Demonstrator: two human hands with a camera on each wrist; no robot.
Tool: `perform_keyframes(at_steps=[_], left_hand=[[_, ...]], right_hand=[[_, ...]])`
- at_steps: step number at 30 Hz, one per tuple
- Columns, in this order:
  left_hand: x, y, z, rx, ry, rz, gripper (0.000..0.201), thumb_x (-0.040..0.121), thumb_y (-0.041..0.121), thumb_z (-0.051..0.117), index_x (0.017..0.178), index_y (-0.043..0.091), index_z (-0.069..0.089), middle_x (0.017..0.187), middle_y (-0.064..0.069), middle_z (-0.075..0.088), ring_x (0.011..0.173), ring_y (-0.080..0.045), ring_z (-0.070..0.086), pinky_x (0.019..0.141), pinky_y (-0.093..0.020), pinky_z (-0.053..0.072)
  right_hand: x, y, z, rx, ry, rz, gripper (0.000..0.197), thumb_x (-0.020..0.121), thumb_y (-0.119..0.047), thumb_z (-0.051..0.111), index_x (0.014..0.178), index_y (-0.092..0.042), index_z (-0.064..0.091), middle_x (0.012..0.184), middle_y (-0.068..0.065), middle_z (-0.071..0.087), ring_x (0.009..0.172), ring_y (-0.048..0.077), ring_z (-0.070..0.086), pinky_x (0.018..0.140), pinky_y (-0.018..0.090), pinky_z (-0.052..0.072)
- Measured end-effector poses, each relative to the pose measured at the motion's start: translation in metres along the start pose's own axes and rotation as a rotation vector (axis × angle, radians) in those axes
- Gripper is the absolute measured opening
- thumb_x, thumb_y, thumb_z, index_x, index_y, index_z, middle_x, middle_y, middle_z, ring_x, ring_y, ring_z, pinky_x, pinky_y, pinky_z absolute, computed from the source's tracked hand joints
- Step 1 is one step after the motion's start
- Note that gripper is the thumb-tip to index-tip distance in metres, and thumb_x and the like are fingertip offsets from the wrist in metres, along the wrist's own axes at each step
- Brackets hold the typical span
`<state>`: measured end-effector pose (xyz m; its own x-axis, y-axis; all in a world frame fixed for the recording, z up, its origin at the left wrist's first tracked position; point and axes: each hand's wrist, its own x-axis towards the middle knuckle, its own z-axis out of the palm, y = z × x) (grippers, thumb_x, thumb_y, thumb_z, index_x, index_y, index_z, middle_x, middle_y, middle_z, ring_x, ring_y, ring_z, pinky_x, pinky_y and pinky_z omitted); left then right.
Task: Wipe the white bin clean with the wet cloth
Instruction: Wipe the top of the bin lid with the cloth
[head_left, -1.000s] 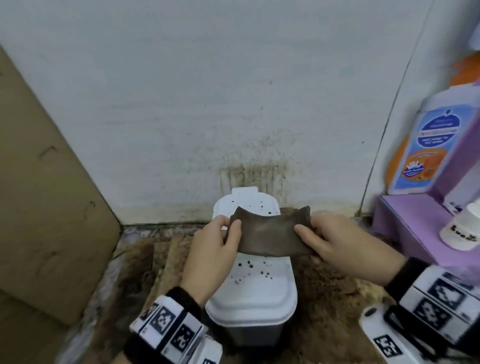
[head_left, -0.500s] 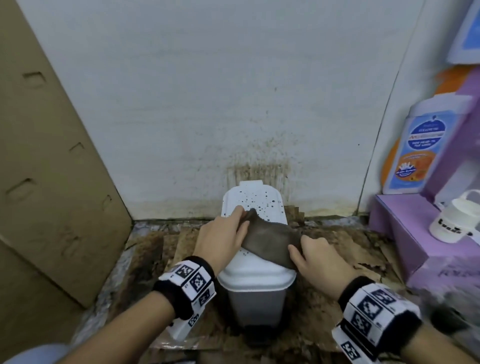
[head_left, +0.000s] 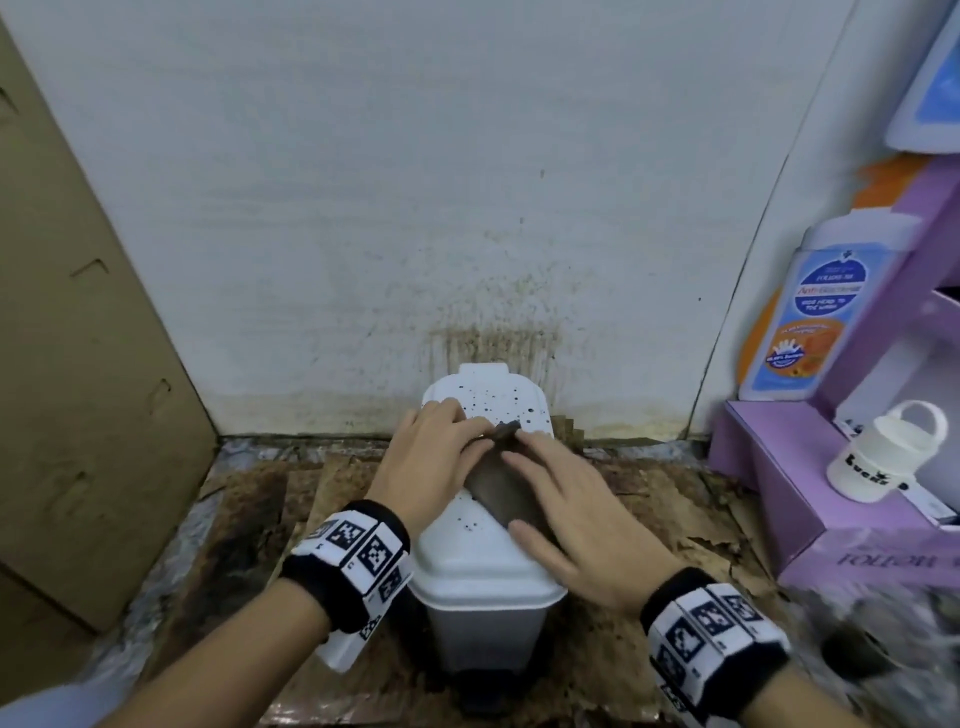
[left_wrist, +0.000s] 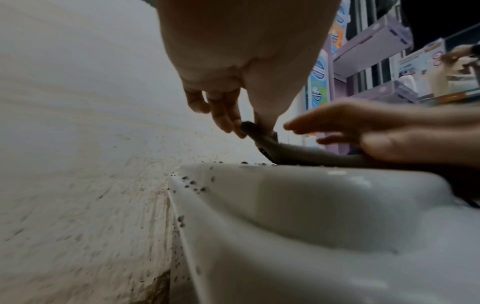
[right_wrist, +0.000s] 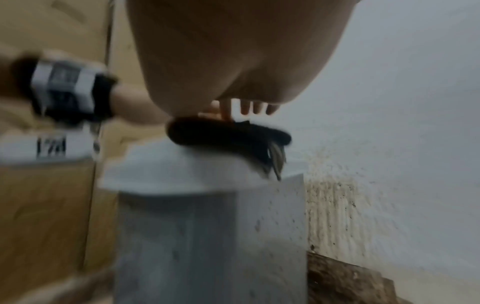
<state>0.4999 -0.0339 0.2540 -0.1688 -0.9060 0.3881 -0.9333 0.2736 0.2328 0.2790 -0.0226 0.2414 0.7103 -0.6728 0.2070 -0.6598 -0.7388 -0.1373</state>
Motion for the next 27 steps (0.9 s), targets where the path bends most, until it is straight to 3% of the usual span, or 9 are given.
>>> perform_keyframes(at_steps=[3,8,10,13,17,19,22,25,27], left_hand=[[-0.004,-0.009,0.000,0.000,-0.024,0.016,0.028,0.105,0.034,0.053,0.128,0.031,0.068,0.105,0.002,0.057,0.101,-0.023,0.056,0.085,-0.035,0.033],[-0.031,-0.020,-0.003,-0.130,-0.040,-0.191,0.043,0.106,0.043,0.045,0.145,0.025,0.048,0.142,0.005,0.047,0.129,-0.016,0.045,0.105,-0.035,0.034],[-0.044,-0.019,-0.001,-0.236,-0.038,-0.293,0.049,0.104,0.049,0.044,0.146,0.026,0.041,0.144,0.012,0.042,0.132,-0.009,0.040,0.105,-0.030,0.028],[-0.061,-0.012,0.004,-0.376,-0.066,-0.378,0.055,0.101,0.055,0.046,0.147,0.029,0.034,0.134,0.024,0.034,0.119,0.009,0.032,0.104,-0.024,0.024],[-0.077,-0.005,0.011,-0.441,-0.070,-0.380,0.083,0.091,0.072,0.046,0.157,0.031,0.018,0.143,0.027,0.025,0.130,0.007,0.028,0.112,-0.025,0.025],[-0.082,-0.004,0.015,-0.441,-0.099,-0.416,0.097,0.087,0.074,0.051,0.160,0.028,0.007,0.151,0.025,0.017,0.139,0.007,0.018,0.114,-0.023,0.018],[-0.092,-0.009,0.023,-0.569,-0.146,-0.492,0.124,0.074,0.082,0.062,0.161,0.029,-0.009,0.165,0.022,-0.002,0.153,-0.004,0.008,0.124,-0.033,0.017],[-0.098,-0.011,0.029,-0.735,-0.148,-0.581,0.136,0.060,0.091,0.067,0.160,0.039,-0.009,0.165,0.026,0.000,0.152,-0.002,0.014,0.124,-0.037,0.024],[-0.099,-0.011,0.031,-0.801,-0.145,-0.548,0.120,0.060,0.089,0.070,0.151,0.060,-0.002,0.160,0.035,0.009,0.149,0.003,0.020,0.122,-0.035,0.027]], right_hand=[[0.004,0.001,0.019,-0.078,-0.086,-0.107,0.059,0.109,-0.038,0.022,0.162,-0.020,0.005,0.170,-0.004,-0.002,0.156,0.011,-0.008,0.125,0.035,0.001],[-0.001,-0.013,0.046,0.088,0.122,0.063,0.054,0.107,-0.032,0.028,0.159,-0.017,0.025,0.168,-0.004,0.017,0.155,0.009,0.008,0.124,0.036,0.014],[-0.001,-0.025,0.051,0.076,0.168,0.166,0.054,0.106,-0.033,0.026,0.158,-0.017,0.029,0.167,-0.003,0.021,0.155,0.010,0.012,0.124,0.036,0.015],[0.005,-0.040,0.050,-0.068,0.145,0.297,0.057,0.103,-0.033,0.026,0.155,-0.012,0.036,0.163,0.007,0.032,0.152,0.020,0.027,0.120,0.041,0.021],[0.017,-0.043,0.049,-0.095,0.131,0.366,0.059,0.101,-0.033,0.026,0.152,-0.006,0.040,0.160,0.014,0.037,0.150,0.025,0.032,0.120,0.043,0.022],[0.024,-0.038,0.045,-0.095,0.071,0.372,0.065,0.100,-0.037,0.016,0.156,-0.007,0.031,0.164,0.015,0.028,0.154,0.025,0.022,0.124,0.042,0.019],[0.035,-0.026,0.034,-0.008,-0.071,0.337,0.075,0.094,-0.046,-0.004,0.162,-0.013,0.002,0.169,0.009,-0.007,0.156,0.019,-0.009,0.126,0.037,-0.001],[0.037,-0.017,0.021,0.139,-0.200,0.319,0.064,0.106,-0.047,0.006,0.160,-0.020,-0.013,0.165,0.001,-0.026,0.150,0.011,-0.028,0.124,0.033,-0.013],[0.034,-0.011,0.016,0.233,-0.237,0.304,0.062,0.109,-0.045,0.017,0.159,-0.024,-0.012,0.164,-0.005,-0.028,0.149,0.007,-0.030,0.125,0.033,-0.011]])
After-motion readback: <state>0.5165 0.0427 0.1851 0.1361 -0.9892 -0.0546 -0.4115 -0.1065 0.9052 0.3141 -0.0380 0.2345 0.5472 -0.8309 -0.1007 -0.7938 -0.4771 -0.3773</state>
